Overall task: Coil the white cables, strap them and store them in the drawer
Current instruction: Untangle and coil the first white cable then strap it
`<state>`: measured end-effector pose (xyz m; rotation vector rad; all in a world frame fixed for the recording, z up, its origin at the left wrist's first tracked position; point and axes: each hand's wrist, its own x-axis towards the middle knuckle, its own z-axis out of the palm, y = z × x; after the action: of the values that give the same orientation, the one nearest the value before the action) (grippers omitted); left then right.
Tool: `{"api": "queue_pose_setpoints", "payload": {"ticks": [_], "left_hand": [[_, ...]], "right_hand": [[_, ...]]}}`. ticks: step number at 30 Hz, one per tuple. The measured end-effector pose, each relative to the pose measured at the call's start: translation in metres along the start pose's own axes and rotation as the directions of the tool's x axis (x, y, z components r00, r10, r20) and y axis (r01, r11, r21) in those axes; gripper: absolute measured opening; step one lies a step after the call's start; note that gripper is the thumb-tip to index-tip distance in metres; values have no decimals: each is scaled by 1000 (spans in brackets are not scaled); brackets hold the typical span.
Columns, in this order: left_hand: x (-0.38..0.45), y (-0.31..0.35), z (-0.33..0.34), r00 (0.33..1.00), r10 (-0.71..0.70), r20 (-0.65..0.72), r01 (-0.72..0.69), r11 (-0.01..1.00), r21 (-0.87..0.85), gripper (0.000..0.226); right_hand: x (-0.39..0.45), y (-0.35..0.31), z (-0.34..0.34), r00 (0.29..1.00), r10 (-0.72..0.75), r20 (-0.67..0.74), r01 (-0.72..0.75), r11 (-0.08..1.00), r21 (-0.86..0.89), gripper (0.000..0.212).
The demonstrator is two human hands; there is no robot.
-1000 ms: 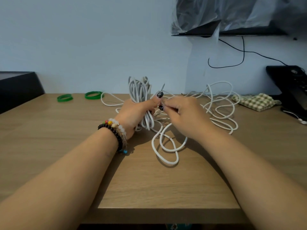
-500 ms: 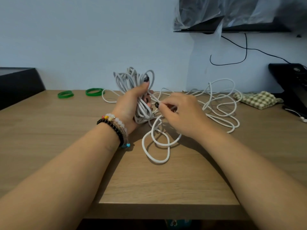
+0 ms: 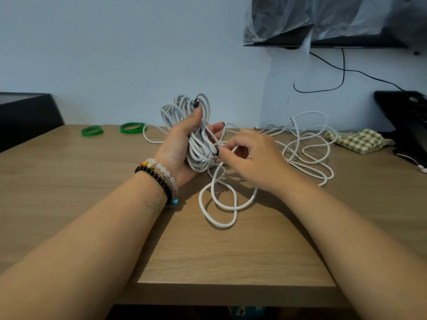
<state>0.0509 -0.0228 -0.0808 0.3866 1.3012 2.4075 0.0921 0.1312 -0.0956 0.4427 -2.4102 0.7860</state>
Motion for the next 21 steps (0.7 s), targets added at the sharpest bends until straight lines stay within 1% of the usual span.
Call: {"api": "queue_pose_setpoints", "payload": {"ticks": [2,4,5,7,10,12,15,18,20,21], "left_hand": [[-1,0,2,999,18,32,-14,993,-117,41],[-3,0,3,999,35,38,-25,972,-233,45],[-3,1,3,998,46,34,-35,960,-278,48],[-4,5,0,996,76,46,-56,940,-336,52],[-6,11,-4,990,112,85,-75,931,-357,46],[-7,11,-6,988,123,98,-84,939,-333,42],[-12,8,-4,989,129,69,-108,962,-251,36],[-21,5,4,990,131,43,-123,980,-159,31],[-20,-5,5,989,144,-19,-144,989,-42,28],[-21,-11,5,987,144,-74,-139,988,61,28]], "right_hand": [[-1,-2,-2,999,29,14,-29,999,46,9],[-2,-4,-4,997,69,31,-72,989,129,17],[-3,-3,-5,995,91,39,-97,975,201,19],[-2,0,-7,989,138,46,-145,941,306,16],[-1,8,-9,982,188,21,-184,931,316,18],[-1,10,-10,973,232,2,-221,923,315,18],[-4,10,-15,955,296,-20,-273,904,330,21],[-8,10,-17,930,348,-116,-290,891,348,26],[-12,15,-16,917,350,-190,-286,911,298,26],[-15,18,-17,920,337,-198,-291,929,228,23]]}}
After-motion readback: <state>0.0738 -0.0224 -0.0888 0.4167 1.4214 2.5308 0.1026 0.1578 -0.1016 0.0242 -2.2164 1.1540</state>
